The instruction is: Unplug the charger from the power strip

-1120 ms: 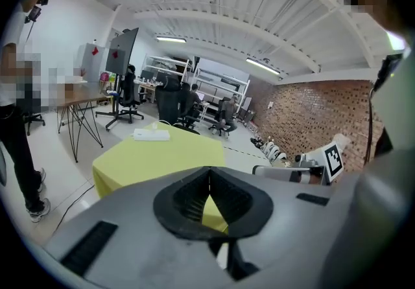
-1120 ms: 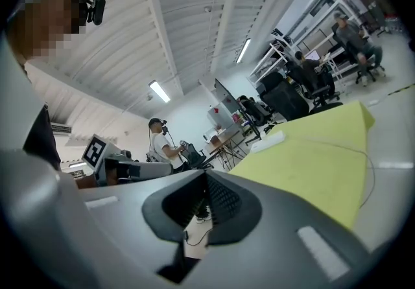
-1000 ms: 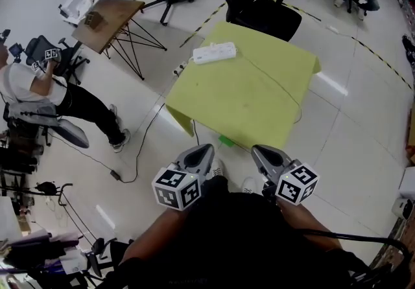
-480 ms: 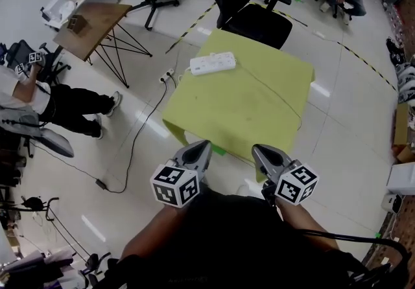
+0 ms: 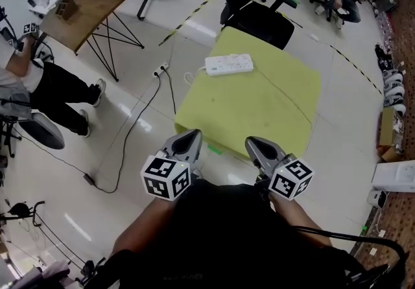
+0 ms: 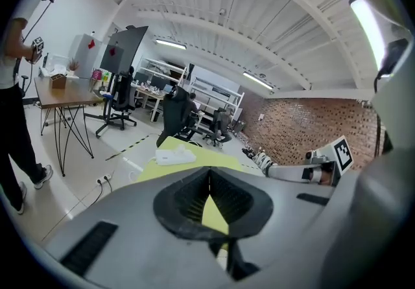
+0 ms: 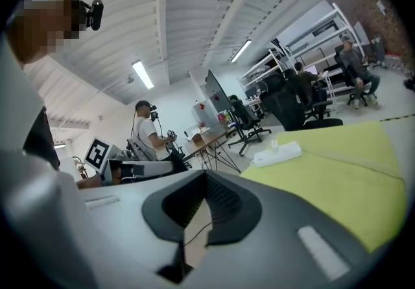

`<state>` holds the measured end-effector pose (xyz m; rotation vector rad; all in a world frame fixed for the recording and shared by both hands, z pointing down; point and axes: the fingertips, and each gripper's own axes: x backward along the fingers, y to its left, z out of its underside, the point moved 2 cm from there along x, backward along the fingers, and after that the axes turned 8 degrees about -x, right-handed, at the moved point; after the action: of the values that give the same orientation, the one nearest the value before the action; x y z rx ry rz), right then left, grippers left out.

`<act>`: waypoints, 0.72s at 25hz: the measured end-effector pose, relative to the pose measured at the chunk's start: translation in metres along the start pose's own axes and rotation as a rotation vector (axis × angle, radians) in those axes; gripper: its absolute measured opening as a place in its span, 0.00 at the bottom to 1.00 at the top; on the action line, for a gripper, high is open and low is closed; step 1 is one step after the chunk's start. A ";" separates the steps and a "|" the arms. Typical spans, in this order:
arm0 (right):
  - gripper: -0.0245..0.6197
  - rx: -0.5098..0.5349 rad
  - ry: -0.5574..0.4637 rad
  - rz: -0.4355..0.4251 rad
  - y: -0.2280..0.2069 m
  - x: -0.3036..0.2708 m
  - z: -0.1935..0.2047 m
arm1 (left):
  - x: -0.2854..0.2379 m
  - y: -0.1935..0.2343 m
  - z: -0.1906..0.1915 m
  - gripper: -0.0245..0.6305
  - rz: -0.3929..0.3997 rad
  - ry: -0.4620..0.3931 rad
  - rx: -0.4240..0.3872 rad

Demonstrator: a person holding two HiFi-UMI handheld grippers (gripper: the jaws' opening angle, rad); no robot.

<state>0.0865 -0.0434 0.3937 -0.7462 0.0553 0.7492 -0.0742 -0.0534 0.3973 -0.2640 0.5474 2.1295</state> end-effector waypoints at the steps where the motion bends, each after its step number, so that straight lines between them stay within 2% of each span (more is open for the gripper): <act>1: 0.04 0.006 0.000 0.007 0.004 -0.008 0.000 | 0.001 0.009 0.000 0.05 0.008 0.002 -0.001; 7: 0.04 0.014 0.010 0.055 0.006 -0.035 -0.004 | -0.009 0.046 -0.004 0.05 0.045 0.023 0.006; 11: 0.04 0.011 0.007 0.080 -0.011 -0.042 -0.015 | -0.032 0.052 -0.010 0.05 0.071 0.023 0.005; 18: 0.04 0.000 -0.008 0.061 -0.048 -0.044 -0.048 | -0.075 0.041 -0.034 0.05 0.065 0.031 -0.011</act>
<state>0.0943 -0.1238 0.3999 -0.7444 0.0708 0.8100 -0.0644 -0.1442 0.4076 -0.2890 0.5690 2.1949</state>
